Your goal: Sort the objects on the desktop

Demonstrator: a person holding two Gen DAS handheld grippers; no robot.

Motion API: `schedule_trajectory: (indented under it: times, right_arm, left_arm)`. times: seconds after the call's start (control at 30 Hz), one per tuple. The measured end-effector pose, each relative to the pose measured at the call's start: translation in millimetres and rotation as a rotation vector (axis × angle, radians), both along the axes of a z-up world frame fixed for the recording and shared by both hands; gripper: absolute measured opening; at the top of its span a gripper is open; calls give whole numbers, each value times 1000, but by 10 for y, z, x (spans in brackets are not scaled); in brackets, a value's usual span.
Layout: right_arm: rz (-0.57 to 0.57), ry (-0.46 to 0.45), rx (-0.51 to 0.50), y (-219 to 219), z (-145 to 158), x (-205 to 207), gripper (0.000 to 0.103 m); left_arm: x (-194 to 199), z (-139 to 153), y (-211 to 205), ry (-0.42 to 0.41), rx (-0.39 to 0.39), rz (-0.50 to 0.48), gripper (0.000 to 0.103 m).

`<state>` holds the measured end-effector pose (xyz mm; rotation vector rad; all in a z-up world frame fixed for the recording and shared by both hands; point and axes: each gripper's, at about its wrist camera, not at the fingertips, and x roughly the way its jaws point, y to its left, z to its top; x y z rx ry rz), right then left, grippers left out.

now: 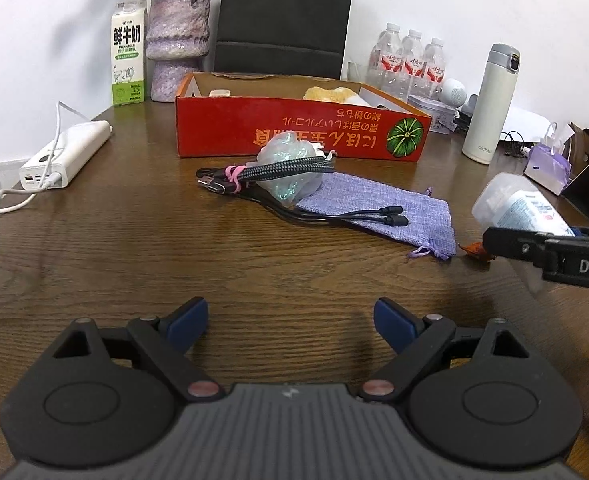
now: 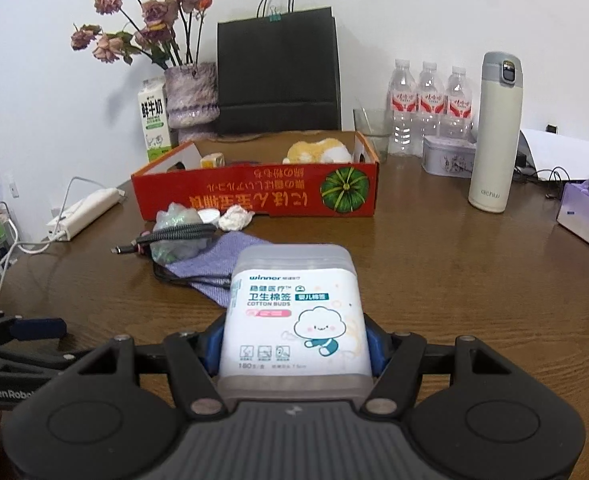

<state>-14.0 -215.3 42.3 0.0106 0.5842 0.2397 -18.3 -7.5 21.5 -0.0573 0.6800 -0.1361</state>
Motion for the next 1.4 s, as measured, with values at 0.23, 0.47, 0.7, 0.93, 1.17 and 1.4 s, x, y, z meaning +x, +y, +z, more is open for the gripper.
schedule_trajectory:
  times: [0.23, 0.47, 0.7, 0.93, 1.17, 1.4]
  right_arm:
    - [-22, -8, 14, -87, 20, 86, 64]
    - [-22, -10, 25, -131, 21, 216, 64]
    - [-30, -58, 56, -182, 189, 525, 63]
    - [5, -34, 75, -152, 122, 770, 64]
    - [30, 4, 91, -94, -33, 845, 64]
    - [44, 27, 101, -52, -89, 795, 63]
  left_arm:
    - [58, 9, -49, 8, 3, -9, 92]
    - [222, 150, -41, -22, 5, -12, 88]
    - [772, 266, -90, -47, -1, -44, 87]
    - [1462, 257, -68, -24, -66, -108, 87]
    - [1727, 249, 185, 106, -218, -105, 63]
    - [1728, 287, 412, 136, -366, -52, 23]
